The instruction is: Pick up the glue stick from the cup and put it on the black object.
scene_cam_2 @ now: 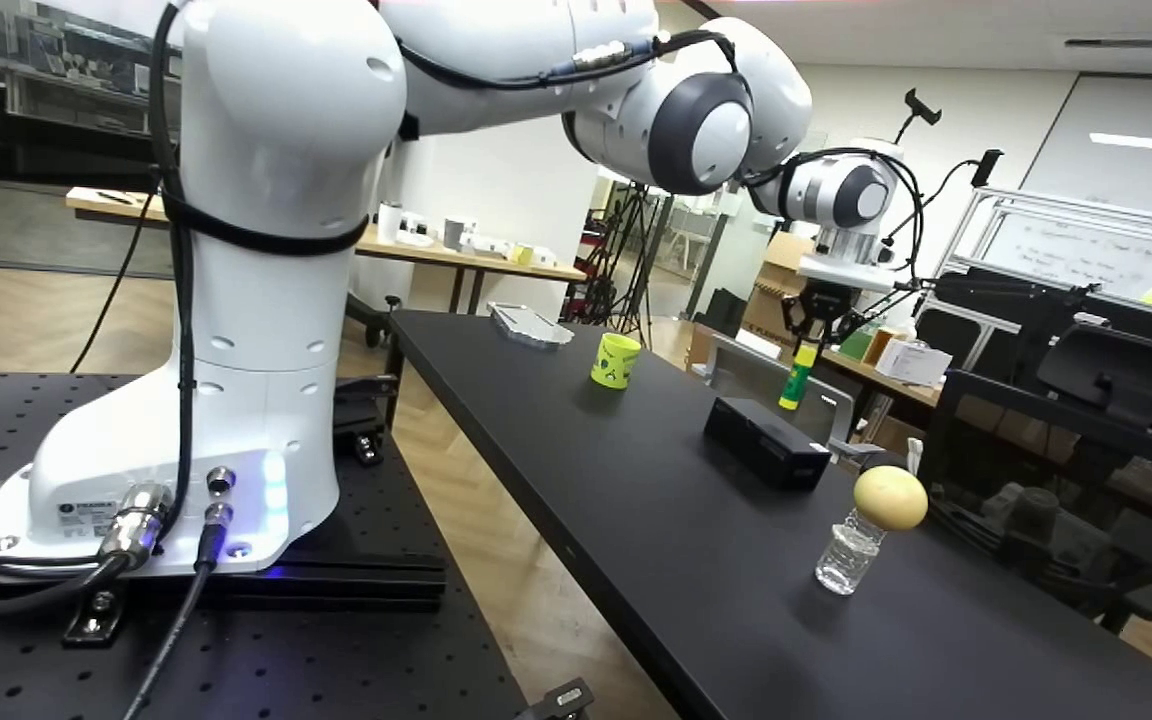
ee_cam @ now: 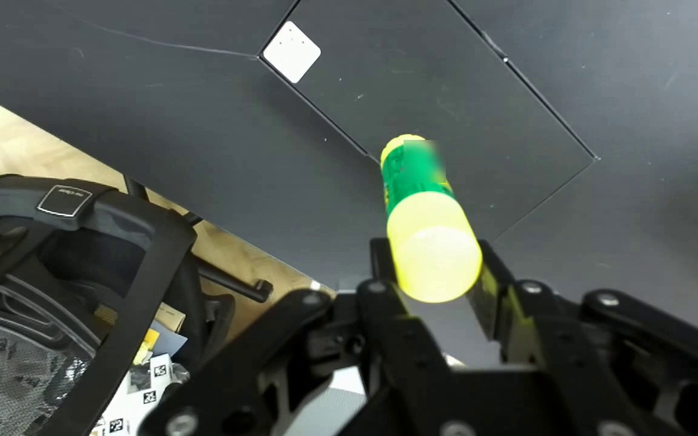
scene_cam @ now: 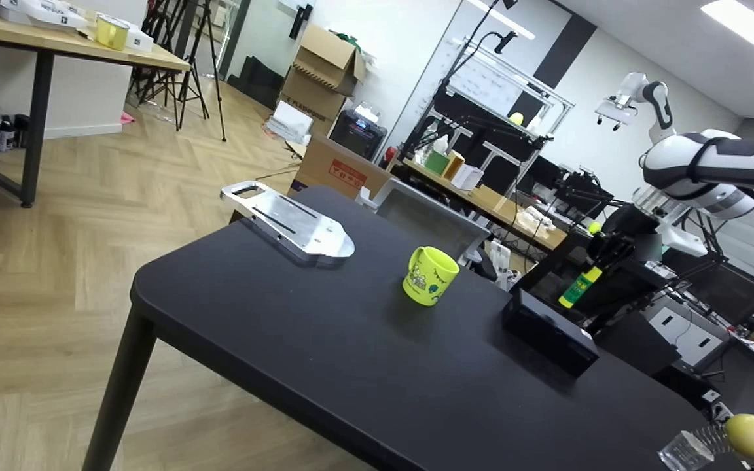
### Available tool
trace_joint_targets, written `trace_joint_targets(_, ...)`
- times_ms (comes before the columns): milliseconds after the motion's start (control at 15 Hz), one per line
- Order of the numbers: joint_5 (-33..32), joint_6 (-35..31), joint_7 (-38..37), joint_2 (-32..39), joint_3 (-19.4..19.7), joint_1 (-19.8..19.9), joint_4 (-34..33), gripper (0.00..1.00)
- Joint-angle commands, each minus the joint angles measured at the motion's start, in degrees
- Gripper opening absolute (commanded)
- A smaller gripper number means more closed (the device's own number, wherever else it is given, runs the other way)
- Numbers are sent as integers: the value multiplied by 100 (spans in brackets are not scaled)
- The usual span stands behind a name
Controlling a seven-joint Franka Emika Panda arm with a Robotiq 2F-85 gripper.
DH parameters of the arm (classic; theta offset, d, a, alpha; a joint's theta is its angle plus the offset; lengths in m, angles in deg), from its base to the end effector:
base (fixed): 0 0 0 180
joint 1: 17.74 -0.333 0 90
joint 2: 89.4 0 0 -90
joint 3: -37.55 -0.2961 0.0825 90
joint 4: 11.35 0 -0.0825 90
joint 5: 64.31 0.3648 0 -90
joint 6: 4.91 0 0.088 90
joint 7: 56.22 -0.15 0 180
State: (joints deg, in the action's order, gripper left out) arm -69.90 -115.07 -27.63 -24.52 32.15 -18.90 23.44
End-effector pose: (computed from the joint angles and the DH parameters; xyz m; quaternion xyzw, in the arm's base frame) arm 0.7895 0.0420 0.2737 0.9546 0.2831 0.0894 0.0247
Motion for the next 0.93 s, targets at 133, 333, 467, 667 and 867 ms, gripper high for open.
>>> trace_joint_targets(133, 95, -448, -82, 200, -42, 131, 23, 9)
trace_joint_targets(333, 117, -431, -88, 224, -58, 145, 50, 9)
trace_joint_targets(467, 145, -404, -91, 205, -64, 143, 86, 9)
trace_joint_targets(667, 181, -403, -98, 196, -52, 140, 111, 9)
trace_joint_targets(867, 194, -356, -105, 192, -52, 140, 130, 9)
